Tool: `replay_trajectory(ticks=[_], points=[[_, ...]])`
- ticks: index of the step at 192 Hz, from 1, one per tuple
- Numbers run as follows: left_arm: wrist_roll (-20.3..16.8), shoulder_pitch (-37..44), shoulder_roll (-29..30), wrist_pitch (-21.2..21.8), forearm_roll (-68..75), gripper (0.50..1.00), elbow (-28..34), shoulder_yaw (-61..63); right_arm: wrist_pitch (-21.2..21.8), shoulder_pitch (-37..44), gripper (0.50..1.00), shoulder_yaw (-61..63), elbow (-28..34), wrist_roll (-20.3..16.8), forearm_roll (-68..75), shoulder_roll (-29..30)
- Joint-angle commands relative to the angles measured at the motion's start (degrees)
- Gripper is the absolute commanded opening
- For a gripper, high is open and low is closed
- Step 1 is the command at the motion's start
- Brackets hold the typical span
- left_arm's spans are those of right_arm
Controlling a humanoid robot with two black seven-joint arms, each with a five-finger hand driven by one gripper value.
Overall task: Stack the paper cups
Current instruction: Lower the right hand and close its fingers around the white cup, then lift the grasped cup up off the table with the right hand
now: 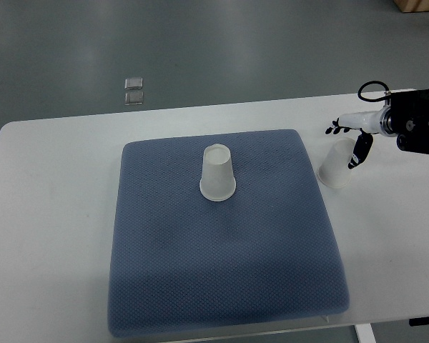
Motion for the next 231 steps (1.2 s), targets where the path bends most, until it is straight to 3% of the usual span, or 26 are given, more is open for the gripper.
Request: replay_trajectory(ticks=[1, 81, 129, 148, 175, 231], points=[[0.00, 0.08, 0.00, -0.04, 0.00, 1.000, 0.00, 0.00, -0.07, -0.15, 0.903, 0.02, -0.32, 0.00, 0.00, 0.24], [0.00, 0.08, 0.00, -0.04, 0.00, 1.000, 0.00, 0.00, -0.07, -1.29, 0.883, 0.02, -0.93, 0.00, 0.00, 0.24], [0.00, 0.08, 0.00, -0.04, 0.00, 1.000, 0.00, 0.00, -0.07, -1.29, 0.750, 0.02, -0.84, 0.00, 0.00, 0.24], [0.00, 0.08, 0.00, 0.05, 0.00, 1.000, 0.00, 0.00, -0.07, -1.38, 0.650, -0.07, -0.93, 0.08, -0.09, 0.24], [0.00, 0.08, 0.00, -0.04, 0.00, 1.000, 0.00, 0.00, -0.07, -1.21, 0.625, -0.07, -0.84, 0.08, -0.09, 0.24], [0.00, 0.08, 0.00, -0.04, 0.00, 1.000, -0.09, 0.00, 0.64, 2.66, 0.625, -0.16, -0.14, 0.08, -0.18, -1.17]])
